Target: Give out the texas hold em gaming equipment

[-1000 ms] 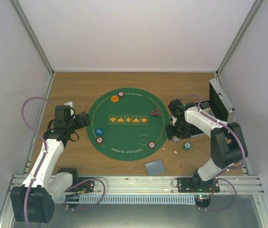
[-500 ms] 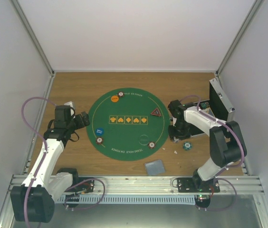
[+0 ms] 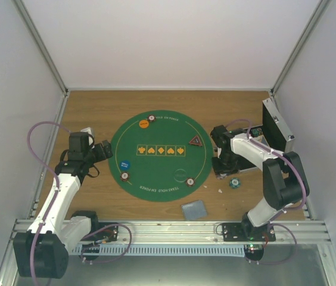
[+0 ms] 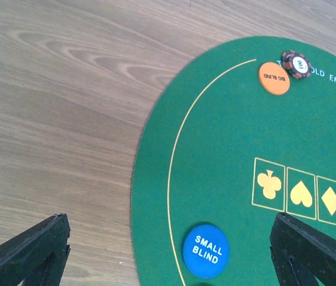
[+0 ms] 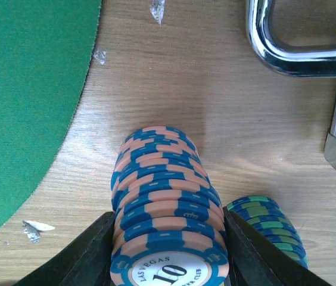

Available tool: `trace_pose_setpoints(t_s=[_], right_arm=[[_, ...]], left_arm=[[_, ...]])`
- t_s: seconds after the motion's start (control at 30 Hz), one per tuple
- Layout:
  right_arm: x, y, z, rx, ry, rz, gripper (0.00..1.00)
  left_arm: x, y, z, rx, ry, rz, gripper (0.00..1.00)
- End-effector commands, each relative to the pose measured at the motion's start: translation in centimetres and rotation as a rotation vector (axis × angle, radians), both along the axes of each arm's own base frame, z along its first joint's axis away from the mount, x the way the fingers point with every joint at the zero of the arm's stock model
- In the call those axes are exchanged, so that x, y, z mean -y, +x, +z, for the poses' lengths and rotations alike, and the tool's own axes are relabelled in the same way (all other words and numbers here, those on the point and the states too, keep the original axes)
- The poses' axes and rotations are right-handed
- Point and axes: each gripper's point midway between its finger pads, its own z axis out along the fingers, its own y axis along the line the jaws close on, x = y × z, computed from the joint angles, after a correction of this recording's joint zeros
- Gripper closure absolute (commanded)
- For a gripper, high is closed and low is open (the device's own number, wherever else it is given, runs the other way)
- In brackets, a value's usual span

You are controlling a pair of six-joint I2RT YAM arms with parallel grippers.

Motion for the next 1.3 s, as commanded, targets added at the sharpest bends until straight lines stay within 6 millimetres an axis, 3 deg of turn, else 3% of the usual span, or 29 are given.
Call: trace_pose_setpoints(t_s=[0.0, 0.47, 0.7, 0.8, 0.97, 1.13, 1.27], right_arm=[[0.3, 0.3, 0.5, 0.01, -0.023, -0.018, 0.56], [0.1, 0.6, 1.9, 0.018, -0.015, -0.018, 0.63], [-1.0, 1.6, 4.1, 0.033, 0.002, 0.013, 0.64], [-2.8, 1.7, 4.7, 0.028, 0.03, 0.054, 0.64], [-8.3, 0.9, 4.9, 0.008, 0.099, 0.166, 0.64], [-13.6, 0.1, 3.4, -0.012, 0.137, 0.304, 0.65], [-16.6, -0.6, 1.9, -0.021, 0.136, 0.418, 0.65]], left_arm=[[0.3, 0.4, 0.1, 0.021, -0.003, -0.012, 0.07], [0.3, 0.3, 0.0, 0.021, -0.004, -0.013, 0.07], [0.3, 0.4, 0.1, 0.025, -0.005, -0.014, 0.07], [0.4, 0.4, 0.1, 0.025, -0.006, -0.015, 0.07], [0.3, 0.3, 0.1, 0.027, -0.005, -0.014, 0.07], [0.4, 0.4, 0.1, 0.028, -0.008, -0.019, 0.07], [0.5, 0.4, 0.1, 0.027, -0.009, -0.022, 0.07]])
